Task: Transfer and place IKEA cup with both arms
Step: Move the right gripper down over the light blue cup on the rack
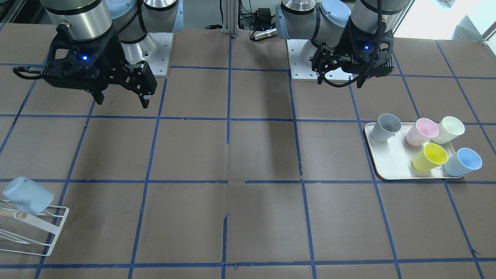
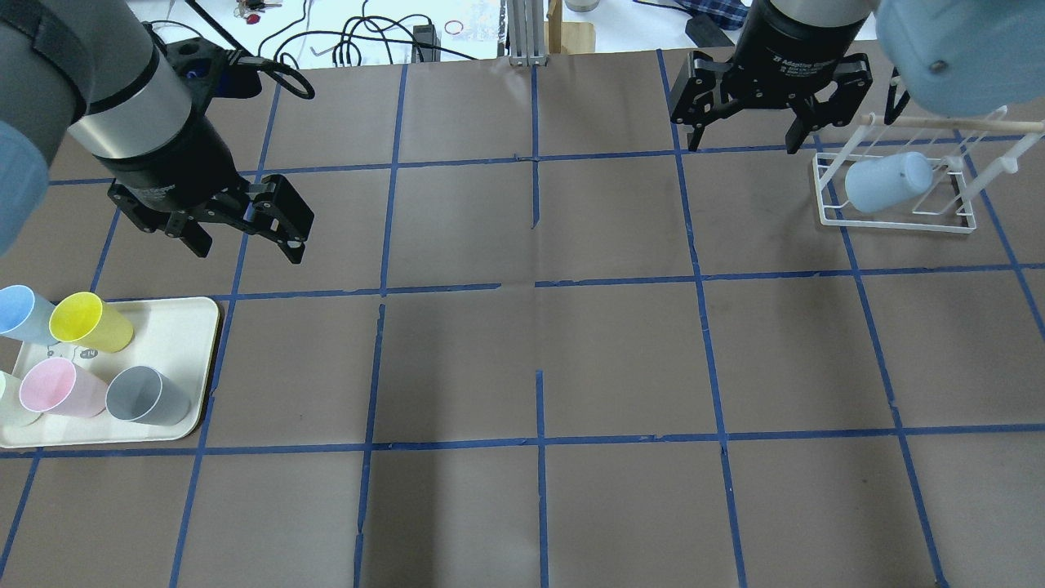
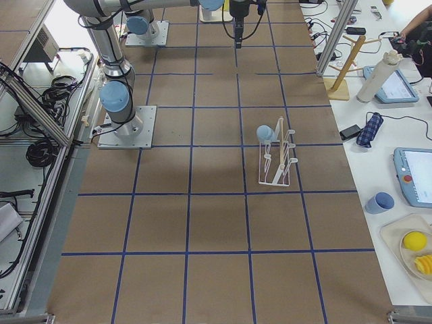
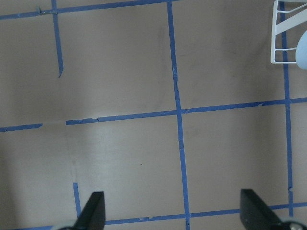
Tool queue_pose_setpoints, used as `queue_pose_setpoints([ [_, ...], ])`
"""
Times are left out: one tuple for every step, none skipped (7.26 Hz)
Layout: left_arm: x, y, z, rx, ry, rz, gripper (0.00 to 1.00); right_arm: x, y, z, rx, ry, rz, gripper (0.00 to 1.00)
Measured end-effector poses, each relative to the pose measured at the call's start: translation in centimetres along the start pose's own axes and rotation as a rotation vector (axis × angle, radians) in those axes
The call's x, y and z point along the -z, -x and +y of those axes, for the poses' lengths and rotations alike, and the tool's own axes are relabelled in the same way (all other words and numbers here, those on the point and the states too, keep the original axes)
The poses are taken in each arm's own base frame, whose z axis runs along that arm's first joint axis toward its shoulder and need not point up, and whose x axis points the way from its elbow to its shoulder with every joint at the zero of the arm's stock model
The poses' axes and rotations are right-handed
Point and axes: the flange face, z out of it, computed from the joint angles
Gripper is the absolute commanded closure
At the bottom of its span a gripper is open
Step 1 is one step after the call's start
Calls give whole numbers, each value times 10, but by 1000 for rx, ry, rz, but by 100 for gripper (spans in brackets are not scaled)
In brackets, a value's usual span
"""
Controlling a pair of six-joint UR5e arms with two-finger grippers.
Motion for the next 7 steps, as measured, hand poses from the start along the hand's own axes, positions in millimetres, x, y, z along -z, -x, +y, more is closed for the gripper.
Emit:
queue_pose_setpoints([
  [0, 0, 0, 4, 0, 2, 0, 1, -1, 0, 1, -2, 5, 0],
  [-1, 0, 0, 8, 1, 3, 0, 1, -2, 0, 4, -5, 8, 0],
  [-1, -1, 1, 9, 1, 4, 0, 2, -6, -2, 3, -8, 9, 0],
  [-1, -1, 1, 10, -2, 5, 0, 4, -17, -8, -1, -13, 8, 0],
  [-1, 0, -1, 12, -6, 3, 0, 8, -39, -17, 4, -23, 6, 0],
  [-2, 0, -2, 15, -9, 3, 0, 13, -72, -28, 28, -33, 9, 0],
  [-3, 0, -3, 16, -9, 5, 0, 14, -109, -37, 77, -35, 11, 0],
])
